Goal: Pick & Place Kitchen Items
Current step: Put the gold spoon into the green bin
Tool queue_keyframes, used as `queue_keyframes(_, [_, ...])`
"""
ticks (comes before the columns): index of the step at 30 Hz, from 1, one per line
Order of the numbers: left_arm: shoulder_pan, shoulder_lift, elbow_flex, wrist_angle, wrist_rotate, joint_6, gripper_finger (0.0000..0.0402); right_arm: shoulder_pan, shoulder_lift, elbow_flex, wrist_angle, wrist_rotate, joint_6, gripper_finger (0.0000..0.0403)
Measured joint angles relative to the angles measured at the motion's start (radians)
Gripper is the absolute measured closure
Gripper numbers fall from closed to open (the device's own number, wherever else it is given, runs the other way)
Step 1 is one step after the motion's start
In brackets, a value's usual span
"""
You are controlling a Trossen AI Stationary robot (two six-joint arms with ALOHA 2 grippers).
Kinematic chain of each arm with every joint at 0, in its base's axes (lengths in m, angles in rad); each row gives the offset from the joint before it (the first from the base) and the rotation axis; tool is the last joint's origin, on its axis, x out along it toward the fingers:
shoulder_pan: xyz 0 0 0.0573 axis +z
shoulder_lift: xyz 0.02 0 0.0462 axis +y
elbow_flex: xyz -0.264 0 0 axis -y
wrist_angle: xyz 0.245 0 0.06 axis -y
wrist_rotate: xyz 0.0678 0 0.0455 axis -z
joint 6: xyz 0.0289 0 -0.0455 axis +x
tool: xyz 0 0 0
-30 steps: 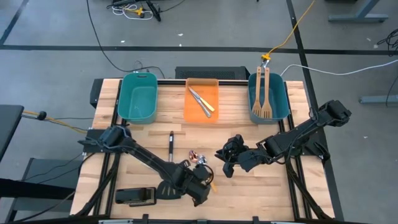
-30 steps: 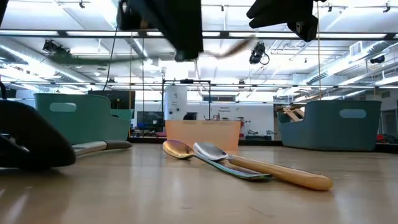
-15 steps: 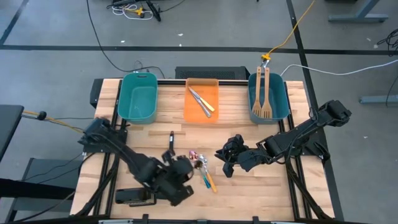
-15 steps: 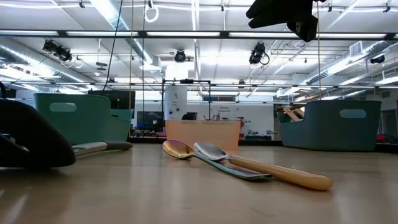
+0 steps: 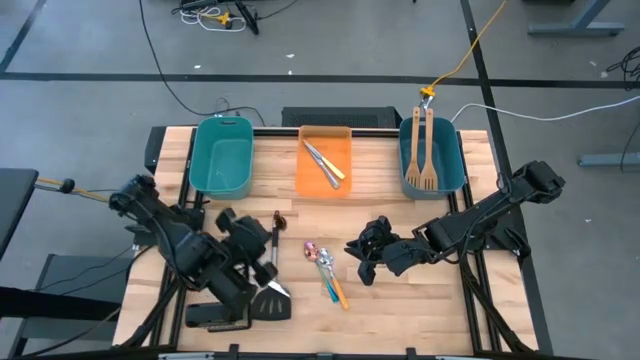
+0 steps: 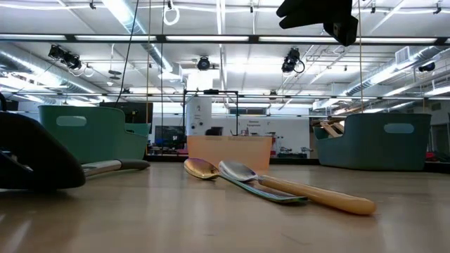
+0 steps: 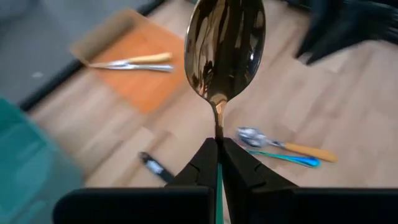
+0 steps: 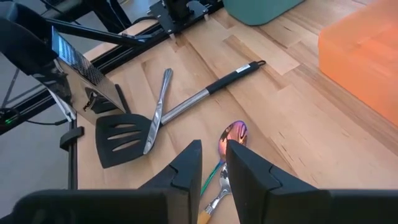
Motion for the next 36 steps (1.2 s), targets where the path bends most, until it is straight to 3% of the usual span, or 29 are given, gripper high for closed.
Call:
queue_keyframes(11, [0.037,-0.115,-0.015,-0.033,-0.066,-0.002,0.0392,0.0,0.0,0.0,0.004,0.0,0.0,0.0319])
queue_keyframes(30, [0.183,-0.203,-0.017,-0.032,-0.071,0.123,0.0392,0.0,0.0,0.0,0.002,0.0,-0.003,0.0319])
queue_keyframes(36, [0.195,-0.284,-0.189,-0.032,-0.062,0.053,0.0392,0.0,0.0,0.0,0.002,0.0,-0.006,0.0319])
